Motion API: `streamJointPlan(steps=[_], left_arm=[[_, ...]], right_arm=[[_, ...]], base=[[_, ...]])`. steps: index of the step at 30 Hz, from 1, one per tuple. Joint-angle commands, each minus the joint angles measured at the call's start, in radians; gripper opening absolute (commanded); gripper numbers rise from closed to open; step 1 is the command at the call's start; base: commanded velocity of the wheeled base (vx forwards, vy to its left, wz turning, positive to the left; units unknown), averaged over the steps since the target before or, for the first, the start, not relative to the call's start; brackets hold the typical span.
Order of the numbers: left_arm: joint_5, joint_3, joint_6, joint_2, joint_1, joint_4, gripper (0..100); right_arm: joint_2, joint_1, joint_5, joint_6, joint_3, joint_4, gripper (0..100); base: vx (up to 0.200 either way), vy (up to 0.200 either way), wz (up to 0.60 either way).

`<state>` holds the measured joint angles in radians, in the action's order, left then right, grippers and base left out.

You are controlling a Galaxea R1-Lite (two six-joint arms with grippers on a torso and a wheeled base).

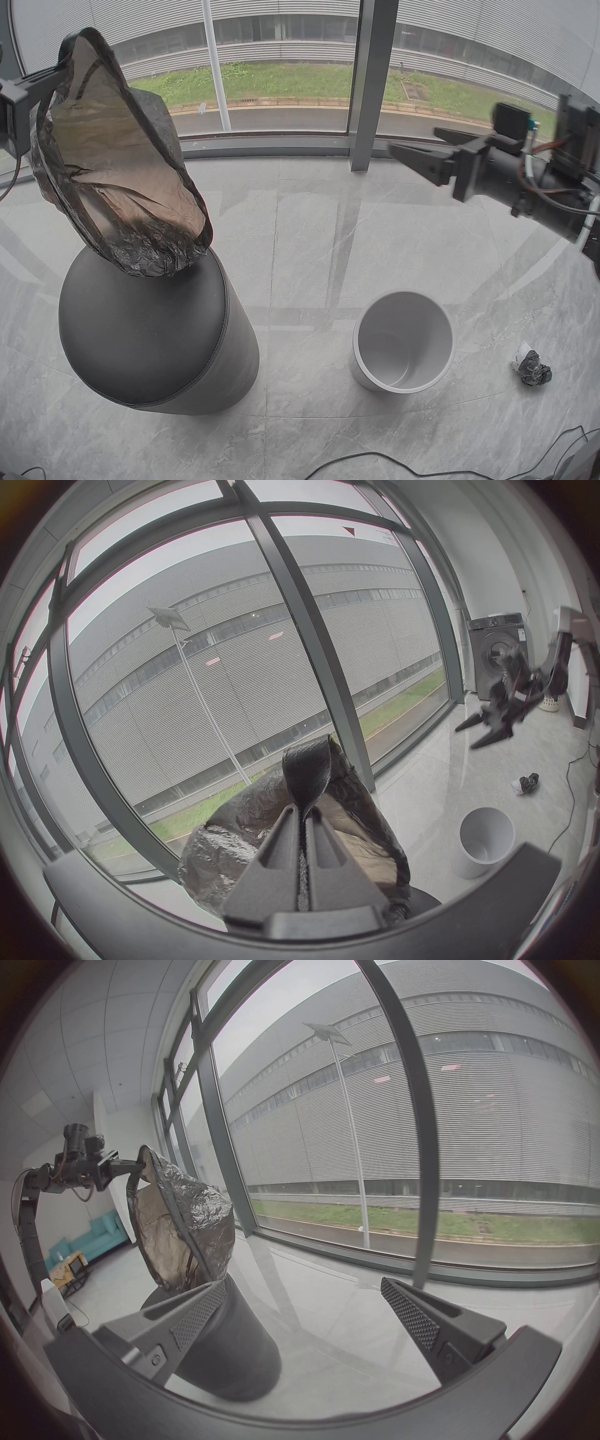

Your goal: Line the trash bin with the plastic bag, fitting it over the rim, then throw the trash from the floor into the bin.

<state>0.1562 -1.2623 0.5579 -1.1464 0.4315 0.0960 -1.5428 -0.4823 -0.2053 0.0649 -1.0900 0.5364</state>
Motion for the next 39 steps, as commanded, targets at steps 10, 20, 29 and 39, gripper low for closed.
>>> streamJointPlan(steps=[10,20,29,39], left_arm=[[0.002,-0.155,0.030,-0.073,0.078,-0.033,0],[0.005,-0.141,0.031,-0.088,0.133,-0.025,0],[0.031,-0.138,0.034,-0.088,0.170,-0.025,0],[0.031,-0.137,0.034,-0.092,0.184,-0.025,0]], right_arm=[[-0.485,-0.292,-0.019,-0.091,-0.139,0.304,100],[-0.504,-0.286,0.063,-0.094,-0.220,0.320,100],[-0.553,-0.269,0.106,-0.102,-0.291,0.320,100],[-0.580,-0.268,0.109,-0.094,-0.320,0.321,100]], base=[[0.000,0.000,0.00],[0.000,0.000,0.00],[0.000,0.000,0.00],[0.000,0.000,0.00]])
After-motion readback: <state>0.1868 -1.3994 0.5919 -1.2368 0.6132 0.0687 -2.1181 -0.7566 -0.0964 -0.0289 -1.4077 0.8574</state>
